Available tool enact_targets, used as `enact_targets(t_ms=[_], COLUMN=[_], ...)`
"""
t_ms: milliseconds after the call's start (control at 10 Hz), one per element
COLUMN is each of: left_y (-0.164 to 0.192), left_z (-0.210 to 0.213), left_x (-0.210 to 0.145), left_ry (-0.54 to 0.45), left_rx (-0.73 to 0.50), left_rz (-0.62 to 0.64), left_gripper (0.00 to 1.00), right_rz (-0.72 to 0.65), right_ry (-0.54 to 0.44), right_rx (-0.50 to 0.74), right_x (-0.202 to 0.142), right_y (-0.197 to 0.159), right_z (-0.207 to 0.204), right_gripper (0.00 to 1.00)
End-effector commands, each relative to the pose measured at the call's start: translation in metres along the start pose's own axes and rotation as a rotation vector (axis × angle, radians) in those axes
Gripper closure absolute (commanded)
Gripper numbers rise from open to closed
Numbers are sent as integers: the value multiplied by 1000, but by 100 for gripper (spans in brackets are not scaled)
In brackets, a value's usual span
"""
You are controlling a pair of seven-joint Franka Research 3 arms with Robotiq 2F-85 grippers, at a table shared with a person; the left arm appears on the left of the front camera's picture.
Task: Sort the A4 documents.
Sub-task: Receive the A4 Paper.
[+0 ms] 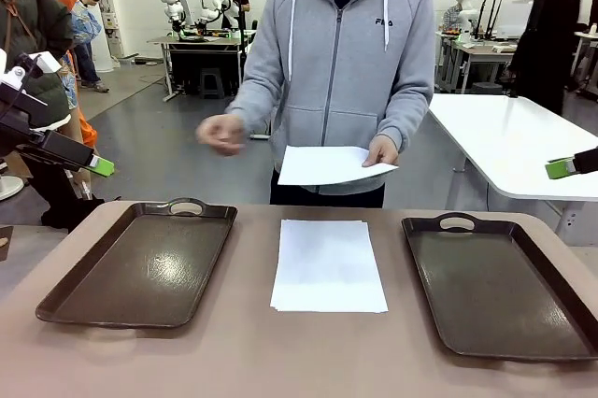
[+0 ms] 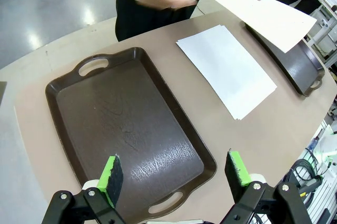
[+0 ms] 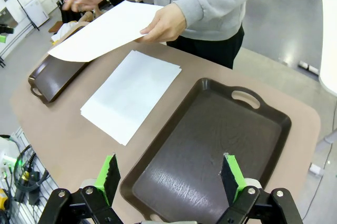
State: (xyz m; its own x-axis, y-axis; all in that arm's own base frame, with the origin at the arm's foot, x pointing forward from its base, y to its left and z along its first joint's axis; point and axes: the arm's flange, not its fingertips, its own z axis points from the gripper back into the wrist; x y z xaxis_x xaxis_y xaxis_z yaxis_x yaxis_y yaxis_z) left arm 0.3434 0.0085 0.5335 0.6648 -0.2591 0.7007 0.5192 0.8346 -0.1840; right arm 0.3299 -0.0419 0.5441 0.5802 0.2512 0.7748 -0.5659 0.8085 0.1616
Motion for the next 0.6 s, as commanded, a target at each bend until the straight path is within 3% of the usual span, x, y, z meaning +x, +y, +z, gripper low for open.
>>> enact_targets(t_ms=[0,500], left_y=[0,0], left_z=[0,0], left_x=[0,0], left_ry=[1,1], left_rx=[1,1], left_rz=[-4,-4], left_gripper=[0,0], right_rz=[3,3], right_ry=[-3,-3], right_rx=[10,10], right_x=[-1,-1], right_y=[-2,-2], right_z=[-3,-3], right_gripper=[0,0])
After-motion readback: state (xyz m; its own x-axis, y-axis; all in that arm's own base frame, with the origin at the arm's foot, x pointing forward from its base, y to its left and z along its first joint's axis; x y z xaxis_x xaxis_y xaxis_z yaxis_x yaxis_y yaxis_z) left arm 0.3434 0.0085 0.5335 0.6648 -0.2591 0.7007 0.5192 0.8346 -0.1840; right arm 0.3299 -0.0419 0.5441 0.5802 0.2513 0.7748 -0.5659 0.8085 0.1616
